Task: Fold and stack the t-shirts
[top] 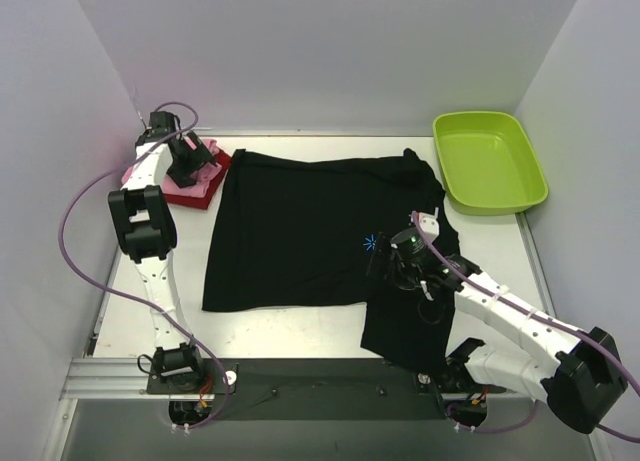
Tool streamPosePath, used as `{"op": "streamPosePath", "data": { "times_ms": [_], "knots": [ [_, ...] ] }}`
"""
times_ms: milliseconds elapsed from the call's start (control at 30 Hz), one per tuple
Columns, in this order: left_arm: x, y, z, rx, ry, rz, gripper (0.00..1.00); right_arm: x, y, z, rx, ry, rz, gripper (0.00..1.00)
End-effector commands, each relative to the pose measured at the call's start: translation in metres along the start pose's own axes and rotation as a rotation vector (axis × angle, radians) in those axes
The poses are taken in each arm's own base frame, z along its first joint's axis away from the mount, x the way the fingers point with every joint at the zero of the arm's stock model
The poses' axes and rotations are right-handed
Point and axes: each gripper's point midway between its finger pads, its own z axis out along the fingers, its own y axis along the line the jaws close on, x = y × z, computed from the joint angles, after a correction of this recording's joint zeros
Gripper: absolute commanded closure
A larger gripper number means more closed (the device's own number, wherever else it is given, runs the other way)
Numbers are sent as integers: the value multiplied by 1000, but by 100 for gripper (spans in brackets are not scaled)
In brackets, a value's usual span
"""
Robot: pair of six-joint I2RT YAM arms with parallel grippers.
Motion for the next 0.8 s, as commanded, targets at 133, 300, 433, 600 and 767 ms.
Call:
{"op": "streamPosePath", "data": {
  "times_ms": [133, 300, 433, 600, 767],
  "knots": [
    [-32, 24, 29, -72, -10, 40, 9, -3, 3, 7, 14, 8, -9, 0],
    [-38, 24, 52, 1, -16, -16, 9, -4, 4, 14, 33, 15, -26, 0],
    [-42, 22, 58, 59, -25, -55, 9, -7, 5, 23, 52, 20, -48, 0],
    [-69, -2, 17, 126, -127, -27, 9, -21, 8, 27, 70, -3, -63, 0],
    [-80, -40, -69, 246, -235, -25, 8, -66, 19, 20, 76, -95, -34, 0]
  ]
}}
